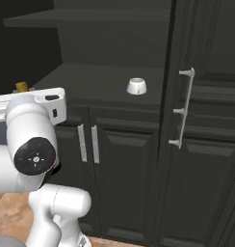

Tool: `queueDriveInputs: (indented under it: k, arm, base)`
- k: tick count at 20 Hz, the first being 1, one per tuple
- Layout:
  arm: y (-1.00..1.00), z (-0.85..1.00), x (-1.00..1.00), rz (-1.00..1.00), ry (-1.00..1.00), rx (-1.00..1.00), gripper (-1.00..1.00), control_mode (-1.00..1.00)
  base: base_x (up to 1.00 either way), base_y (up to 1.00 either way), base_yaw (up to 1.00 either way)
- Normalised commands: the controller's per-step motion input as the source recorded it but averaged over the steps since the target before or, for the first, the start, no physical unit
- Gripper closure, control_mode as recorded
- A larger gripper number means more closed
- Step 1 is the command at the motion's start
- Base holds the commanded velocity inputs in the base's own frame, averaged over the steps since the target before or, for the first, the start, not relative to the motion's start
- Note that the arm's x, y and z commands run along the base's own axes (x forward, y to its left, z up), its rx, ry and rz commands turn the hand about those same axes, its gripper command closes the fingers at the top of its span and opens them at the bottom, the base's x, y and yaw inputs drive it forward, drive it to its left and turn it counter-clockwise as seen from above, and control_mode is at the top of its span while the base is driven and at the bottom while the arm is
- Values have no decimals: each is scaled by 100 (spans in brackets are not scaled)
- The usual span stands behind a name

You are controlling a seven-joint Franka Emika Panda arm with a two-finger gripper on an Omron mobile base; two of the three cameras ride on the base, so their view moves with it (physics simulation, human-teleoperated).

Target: Open the cabinet directly in front. Then move the wine and the mug to the dining counter with the candle on it.

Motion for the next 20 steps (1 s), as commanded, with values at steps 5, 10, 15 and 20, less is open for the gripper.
queueDriveInputs:
  k: [5, 10, 15, 20]
  arm:
    - [0, 0, 0, 0, 0, 0, 100, 100]
    - [0, 0, 0, 0, 0, 0, 100, 100]
    - [0, 0, 0, 0, 0, 0, 100, 100]
    - [0, 0, 0, 0, 0, 0, 100, 100]
  base:
    - [-86, -11, 0]
    - [-84, -4, 0]
    - [-66, 0, 0]
    - [-49, -5, -8]
